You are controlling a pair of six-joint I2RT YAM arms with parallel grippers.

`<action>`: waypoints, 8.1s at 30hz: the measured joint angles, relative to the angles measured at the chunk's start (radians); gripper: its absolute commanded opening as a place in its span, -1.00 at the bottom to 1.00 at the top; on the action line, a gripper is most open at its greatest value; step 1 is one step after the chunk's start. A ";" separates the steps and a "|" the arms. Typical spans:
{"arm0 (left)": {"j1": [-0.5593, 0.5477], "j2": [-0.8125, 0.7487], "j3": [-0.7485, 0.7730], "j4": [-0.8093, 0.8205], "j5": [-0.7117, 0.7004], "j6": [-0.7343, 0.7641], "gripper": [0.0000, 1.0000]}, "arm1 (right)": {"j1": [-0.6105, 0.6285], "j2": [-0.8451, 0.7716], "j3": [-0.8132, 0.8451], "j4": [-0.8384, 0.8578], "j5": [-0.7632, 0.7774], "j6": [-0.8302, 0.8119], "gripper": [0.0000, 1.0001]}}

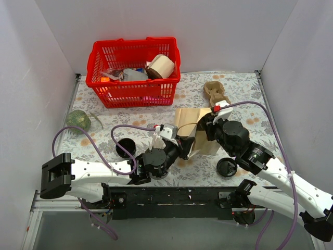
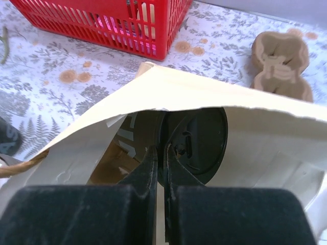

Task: Pack the takeout coffee

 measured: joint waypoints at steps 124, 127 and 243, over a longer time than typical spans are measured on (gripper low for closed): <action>0.380 -0.079 0.606 -0.814 0.343 -0.182 0.96 | 0.040 0.191 0.372 -0.390 -0.080 -1.008 -0.97; 0.380 -0.037 0.676 -0.832 0.348 -0.183 0.96 | 0.040 0.179 0.373 -0.422 -0.116 -1.027 -0.97; 0.598 0.478 1.202 -1.284 0.983 -0.218 -0.83 | 0.041 0.153 0.335 -0.322 -0.193 -1.171 -0.14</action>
